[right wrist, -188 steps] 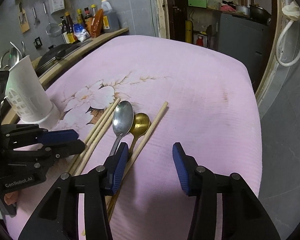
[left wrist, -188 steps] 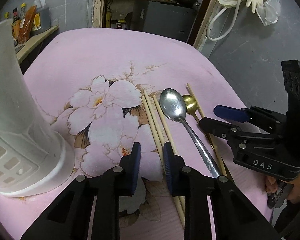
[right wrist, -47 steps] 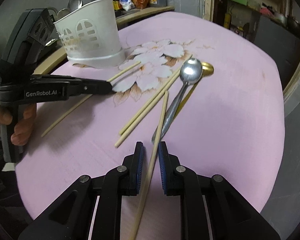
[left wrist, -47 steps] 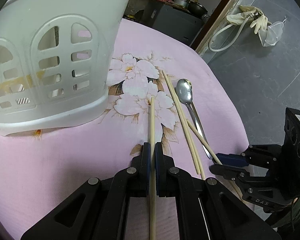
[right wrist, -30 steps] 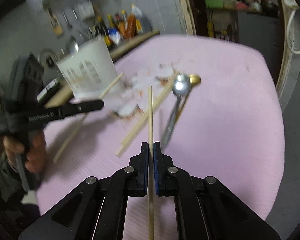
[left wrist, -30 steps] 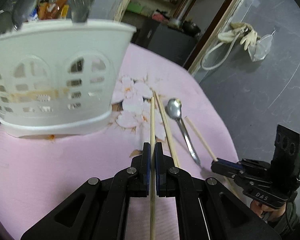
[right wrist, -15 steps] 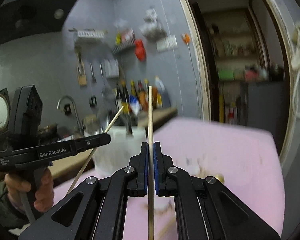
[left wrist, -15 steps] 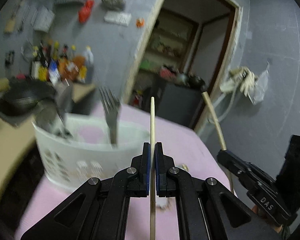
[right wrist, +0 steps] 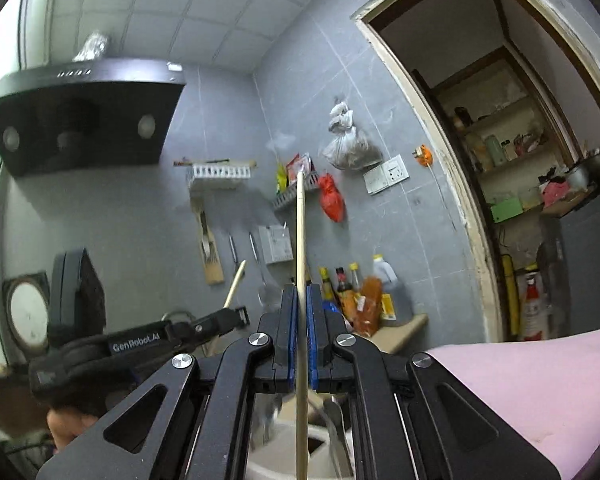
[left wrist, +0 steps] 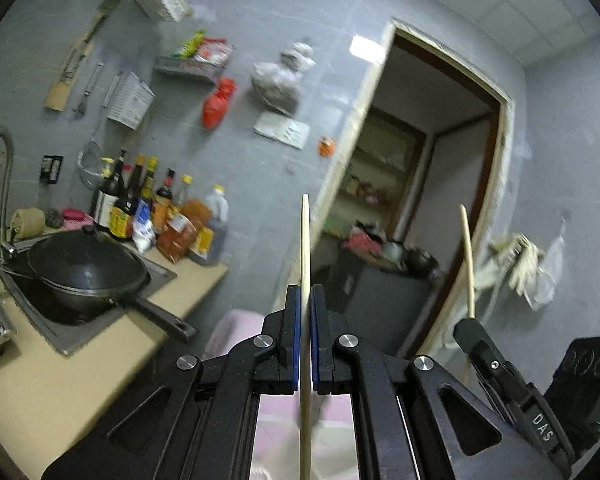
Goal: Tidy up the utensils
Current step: 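Carry both chopsticks up over the white holder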
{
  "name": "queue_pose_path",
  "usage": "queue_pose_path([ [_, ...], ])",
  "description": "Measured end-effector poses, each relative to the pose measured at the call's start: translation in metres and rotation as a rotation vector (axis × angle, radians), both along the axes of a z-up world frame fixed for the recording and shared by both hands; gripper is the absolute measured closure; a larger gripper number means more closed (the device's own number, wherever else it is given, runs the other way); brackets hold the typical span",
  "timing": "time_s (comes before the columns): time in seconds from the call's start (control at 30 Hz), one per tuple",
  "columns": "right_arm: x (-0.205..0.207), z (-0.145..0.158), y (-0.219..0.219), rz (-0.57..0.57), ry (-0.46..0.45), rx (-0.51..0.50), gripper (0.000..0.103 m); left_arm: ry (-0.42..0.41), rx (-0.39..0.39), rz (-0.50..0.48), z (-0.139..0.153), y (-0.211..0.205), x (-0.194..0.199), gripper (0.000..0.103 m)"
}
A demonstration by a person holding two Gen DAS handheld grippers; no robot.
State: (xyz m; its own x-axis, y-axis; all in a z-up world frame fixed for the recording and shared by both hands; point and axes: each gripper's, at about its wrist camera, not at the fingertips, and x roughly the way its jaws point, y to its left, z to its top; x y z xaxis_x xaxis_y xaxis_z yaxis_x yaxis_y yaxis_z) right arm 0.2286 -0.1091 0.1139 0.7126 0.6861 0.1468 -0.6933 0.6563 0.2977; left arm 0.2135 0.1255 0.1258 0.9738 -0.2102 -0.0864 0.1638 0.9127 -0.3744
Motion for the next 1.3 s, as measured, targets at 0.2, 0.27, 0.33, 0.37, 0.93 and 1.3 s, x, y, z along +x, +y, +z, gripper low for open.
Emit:
queue_pose_path([
  [0.2,0.032,-0.017,0.011,-0.013,0.041,0.036,0.100,-0.047,-0.075,0.058,-0.019,0.032,0.018,0.100],
  [0.27,0.035,-0.026,0.012,-0.026,0.046,0.034,0.100,-0.049,-0.100,0.076,-0.027,0.037,0.021,0.100],
  [0.33,0.039,-0.030,0.014,-0.038,0.043,0.021,0.100,-0.065,-0.110,0.106,-0.032,0.036,0.021,0.100],
  [0.37,0.039,-0.033,0.015,-0.042,0.045,0.017,0.100,-0.080,-0.111,0.126,-0.035,0.036,0.020,0.100],
  [0.93,0.040,-0.071,0.040,-0.096,0.050,-0.107,0.100,-0.134,0.029,0.231,-0.074,0.014,0.011,0.100],
  [1.3,0.028,-0.071,0.037,-0.080,0.021,-0.112,0.099,-0.093,0.089,0.199,-0.080,0.001,0.006,0.100],
])
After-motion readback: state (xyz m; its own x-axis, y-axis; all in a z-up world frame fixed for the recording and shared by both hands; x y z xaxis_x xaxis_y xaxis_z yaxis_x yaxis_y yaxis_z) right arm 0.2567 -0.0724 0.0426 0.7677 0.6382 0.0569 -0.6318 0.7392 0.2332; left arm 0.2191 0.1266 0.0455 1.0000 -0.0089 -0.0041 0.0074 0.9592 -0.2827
